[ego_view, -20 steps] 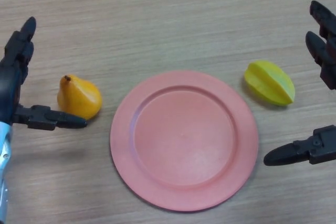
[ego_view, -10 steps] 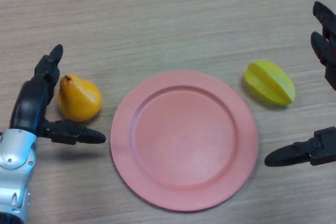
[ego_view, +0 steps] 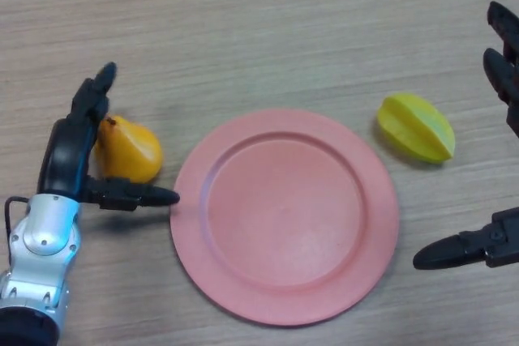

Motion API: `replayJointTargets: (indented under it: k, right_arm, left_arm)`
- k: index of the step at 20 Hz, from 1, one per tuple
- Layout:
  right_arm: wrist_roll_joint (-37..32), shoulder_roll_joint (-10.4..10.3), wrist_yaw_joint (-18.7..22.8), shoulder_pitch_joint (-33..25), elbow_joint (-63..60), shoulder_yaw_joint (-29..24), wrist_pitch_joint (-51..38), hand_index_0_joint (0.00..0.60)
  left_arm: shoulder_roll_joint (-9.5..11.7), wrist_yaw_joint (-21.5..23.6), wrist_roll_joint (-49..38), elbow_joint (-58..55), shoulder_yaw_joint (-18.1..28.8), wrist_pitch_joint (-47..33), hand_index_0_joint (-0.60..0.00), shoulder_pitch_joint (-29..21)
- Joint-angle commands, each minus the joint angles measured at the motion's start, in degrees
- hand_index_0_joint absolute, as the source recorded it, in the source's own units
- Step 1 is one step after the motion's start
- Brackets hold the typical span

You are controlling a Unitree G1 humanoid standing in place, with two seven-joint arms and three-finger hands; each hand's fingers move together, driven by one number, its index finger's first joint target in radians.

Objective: Pick up the yellow pear and place it on the plate

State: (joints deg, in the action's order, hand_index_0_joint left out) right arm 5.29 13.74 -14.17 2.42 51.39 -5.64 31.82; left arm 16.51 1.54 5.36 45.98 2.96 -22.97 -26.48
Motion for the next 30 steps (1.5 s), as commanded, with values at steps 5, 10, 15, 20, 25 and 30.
replayJointTargets:
  k: [5,10,15,20,25,30]
  right_arm:
    - [1.40,0.47,-0.62,-0.37,6.72,-5.04,-3.25,0.000]
    - [1.21,0.39,-0.72,-0.85,6.51,-4.96,-2.96,0.000]
    - [0.93,0.73,0.75,-1.39,4.78,-5.04,-5.38,0.000]
    - [0.13,0.38,0.87,-0.67,4.87,-6.30,-5.89,0.000]
    - [-0.28,0.77,0.99,-1.14,4.65,-7.02,-5.69,0.000]
    - [-0.70,0.95,1.04,-1.15,3.56,-8.14,-6.95,0.000]
  left_arm:
    - [2.47,4.91,4.14,-0.90,0.80,-8.39,-0.551,-2.98]
    - [3.01,4.25,3.52,-13.11,2.10,-1.27,-0.149,0.20]
    - [-0.11,-3.84,0.17,-42.21,-0.51,13.64,0.000,7.04]
    - [-3.95,-8.46,-0.64,-55.71,-4.56,20.58,0.000,11.57]
    - [-5.20,-11.74,1.13,-58.60,-6.76,19.55,-0.450,13.11]
    - [-5.62,-13.91,-5.26,-59.72,-7.65,24.95,-0.600,14.75]
